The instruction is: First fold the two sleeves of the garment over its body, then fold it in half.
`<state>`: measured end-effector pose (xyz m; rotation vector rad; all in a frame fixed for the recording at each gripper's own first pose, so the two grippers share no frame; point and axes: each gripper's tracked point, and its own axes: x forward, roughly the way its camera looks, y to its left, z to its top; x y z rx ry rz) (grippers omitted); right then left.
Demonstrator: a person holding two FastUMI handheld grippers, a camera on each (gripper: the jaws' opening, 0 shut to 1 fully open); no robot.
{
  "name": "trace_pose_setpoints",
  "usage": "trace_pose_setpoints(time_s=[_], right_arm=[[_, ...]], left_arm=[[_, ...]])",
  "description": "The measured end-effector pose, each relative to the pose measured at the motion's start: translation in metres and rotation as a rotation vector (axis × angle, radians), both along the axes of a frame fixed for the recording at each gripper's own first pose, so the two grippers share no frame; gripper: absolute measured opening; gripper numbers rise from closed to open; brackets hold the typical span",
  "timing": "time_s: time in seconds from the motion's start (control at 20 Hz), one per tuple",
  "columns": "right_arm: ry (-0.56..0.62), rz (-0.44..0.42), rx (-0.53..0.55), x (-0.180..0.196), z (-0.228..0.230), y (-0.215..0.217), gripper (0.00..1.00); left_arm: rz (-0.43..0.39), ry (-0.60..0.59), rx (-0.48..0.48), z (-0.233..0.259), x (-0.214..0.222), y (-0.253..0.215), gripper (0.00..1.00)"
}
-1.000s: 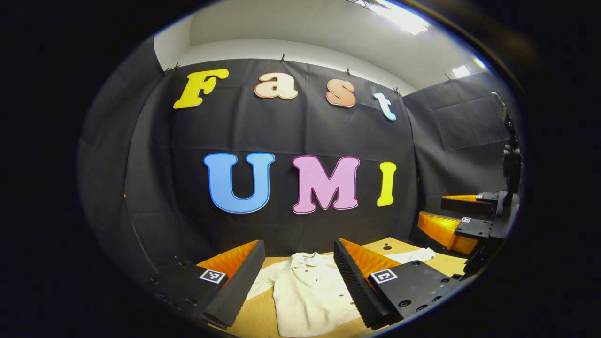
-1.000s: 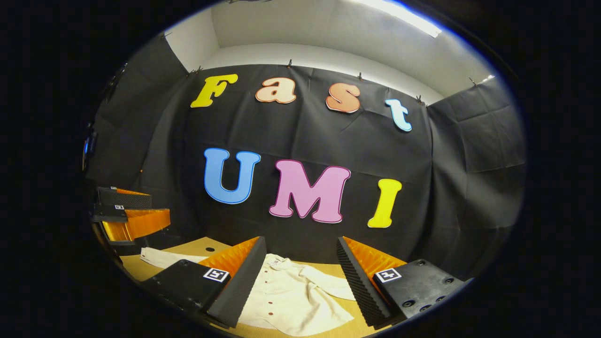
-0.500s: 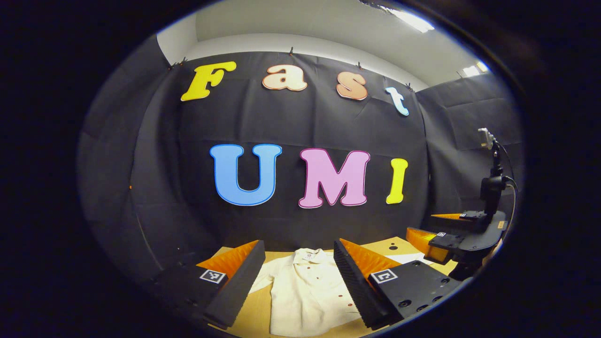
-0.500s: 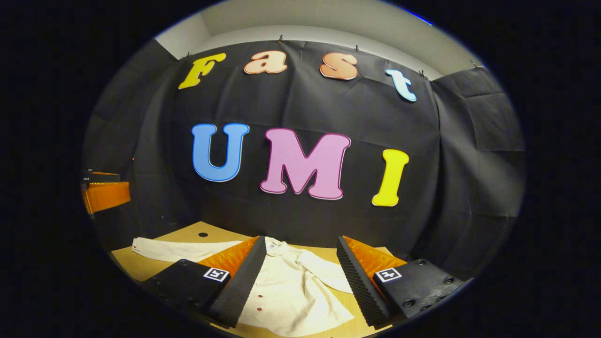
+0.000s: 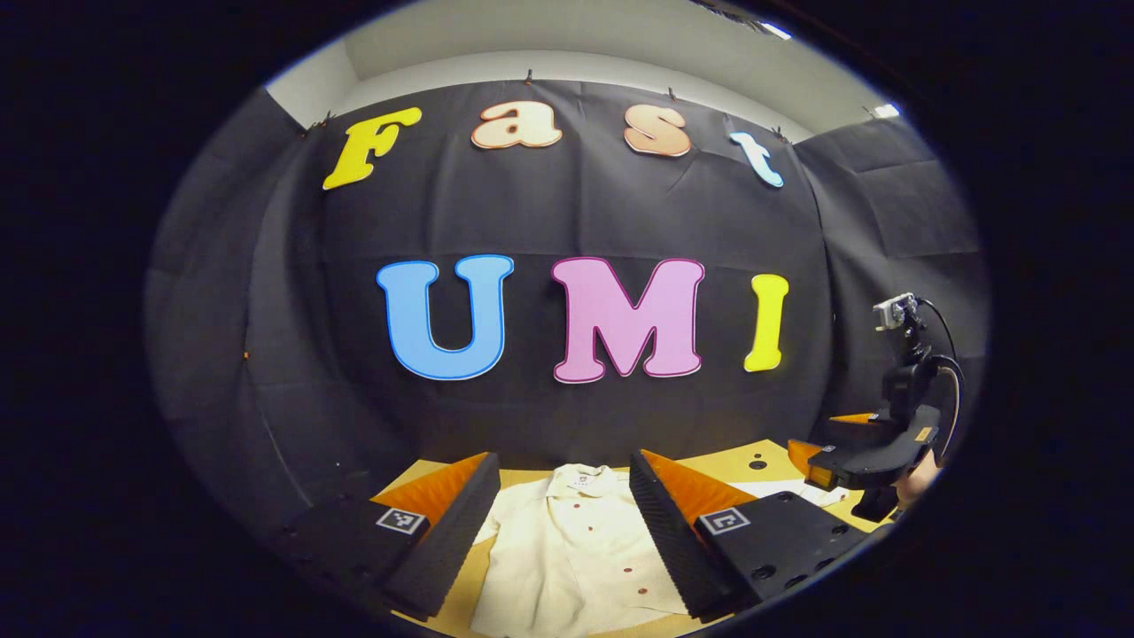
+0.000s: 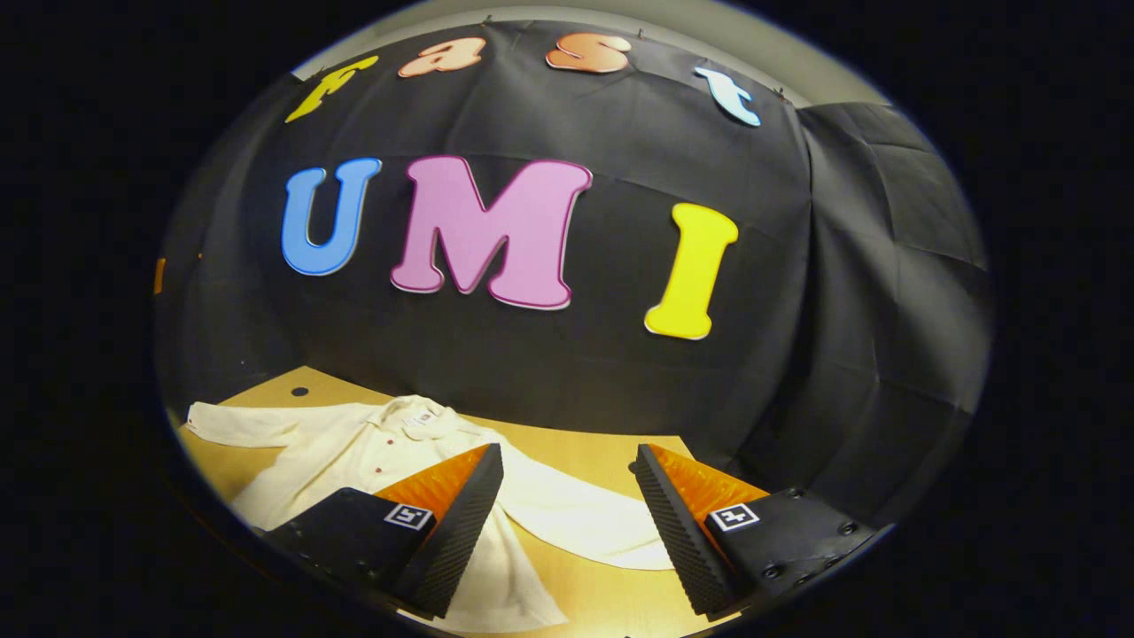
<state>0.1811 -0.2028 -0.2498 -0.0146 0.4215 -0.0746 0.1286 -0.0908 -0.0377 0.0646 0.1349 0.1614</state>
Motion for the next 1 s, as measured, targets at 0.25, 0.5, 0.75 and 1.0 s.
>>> trace_pose_setpoints(time_s=[0.25,0.5,0.75,1.0], right_arm=[[0.118,-0.029,-0.098,0.020,-0.076,-0.084,0.97],[0.288,-0.071,-0.113,0.010,-0.158,-0.153,0.98],[0.424,-0.234,-0.017,-0.009,-0.217,-0.212,0.98],[0.536,-0.346,0.112,-0.036,-0.261,-0.243,0.98]], left_arm=[[-0.007,0.045,-0.010,-0.017,0.043,-0.049,0.95],[-0.039,0.084,0.056,-0.024,0.081,-0.094,0.95],[-0.096,0.112,-0.007,-0.037,0.109,-0.135,0.97],[-0.143,0.136,0.004,-0.043,0.119,-0.154,0.97]])
